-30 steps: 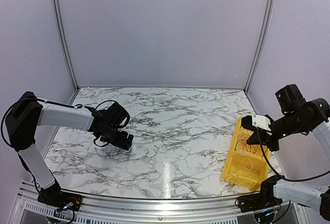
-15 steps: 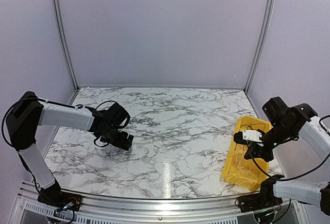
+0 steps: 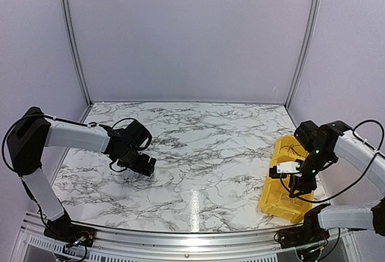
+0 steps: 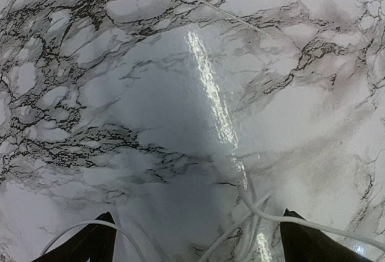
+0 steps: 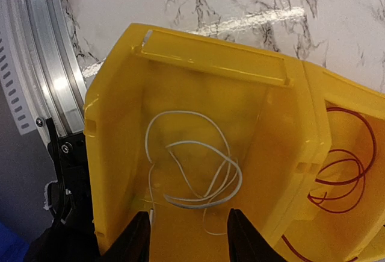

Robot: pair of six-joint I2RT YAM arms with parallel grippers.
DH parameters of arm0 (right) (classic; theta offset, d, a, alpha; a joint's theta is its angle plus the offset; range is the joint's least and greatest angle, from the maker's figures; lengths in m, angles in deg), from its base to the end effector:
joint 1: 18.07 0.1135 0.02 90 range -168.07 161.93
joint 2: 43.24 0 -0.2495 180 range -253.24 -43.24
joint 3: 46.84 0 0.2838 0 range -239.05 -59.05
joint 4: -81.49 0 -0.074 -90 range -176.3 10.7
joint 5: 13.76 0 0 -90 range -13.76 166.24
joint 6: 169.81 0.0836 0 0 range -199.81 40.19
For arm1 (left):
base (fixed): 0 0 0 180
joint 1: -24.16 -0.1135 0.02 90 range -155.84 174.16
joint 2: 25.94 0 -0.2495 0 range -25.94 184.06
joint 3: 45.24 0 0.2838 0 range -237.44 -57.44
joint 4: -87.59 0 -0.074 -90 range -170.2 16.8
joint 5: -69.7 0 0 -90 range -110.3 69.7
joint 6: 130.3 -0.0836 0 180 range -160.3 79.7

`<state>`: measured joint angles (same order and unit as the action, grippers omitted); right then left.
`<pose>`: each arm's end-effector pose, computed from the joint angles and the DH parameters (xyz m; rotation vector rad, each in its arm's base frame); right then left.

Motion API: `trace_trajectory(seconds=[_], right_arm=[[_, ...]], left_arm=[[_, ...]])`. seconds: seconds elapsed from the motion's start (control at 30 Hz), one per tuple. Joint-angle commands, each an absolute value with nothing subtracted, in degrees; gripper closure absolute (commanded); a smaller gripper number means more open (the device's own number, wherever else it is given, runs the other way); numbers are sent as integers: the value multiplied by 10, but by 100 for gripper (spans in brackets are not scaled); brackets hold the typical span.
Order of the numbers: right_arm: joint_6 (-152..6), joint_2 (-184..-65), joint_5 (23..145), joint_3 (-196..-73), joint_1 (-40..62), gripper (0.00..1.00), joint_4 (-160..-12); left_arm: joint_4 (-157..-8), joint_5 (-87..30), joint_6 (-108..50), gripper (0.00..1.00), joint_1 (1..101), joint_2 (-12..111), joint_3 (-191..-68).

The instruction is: Untangle the cables

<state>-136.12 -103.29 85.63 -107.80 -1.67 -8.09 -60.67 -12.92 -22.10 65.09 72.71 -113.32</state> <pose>0.1693 0.0641 0.1777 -1.8201 2.4709 0.2324 0.2902 -0.2374 0.0769 0.4816 2.6101 -0.1739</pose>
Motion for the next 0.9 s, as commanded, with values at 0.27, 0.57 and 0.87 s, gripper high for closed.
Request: trace_trajectory(seconds=[0.27,0.57,0.87], right_arm=[[-1395,-1077,874,-1257,-13,51,-96],[-1310,-1229,1101,-1325,3,54,-351],[-1169,-1367,1158,-1365,143,56,-529]], left_arm=[[-632,-171,-241,1,653,703,-1141],[-705,-320,-266,1,685,648,-1123],[-1020,-566,-111,1,678,635,-1034]])
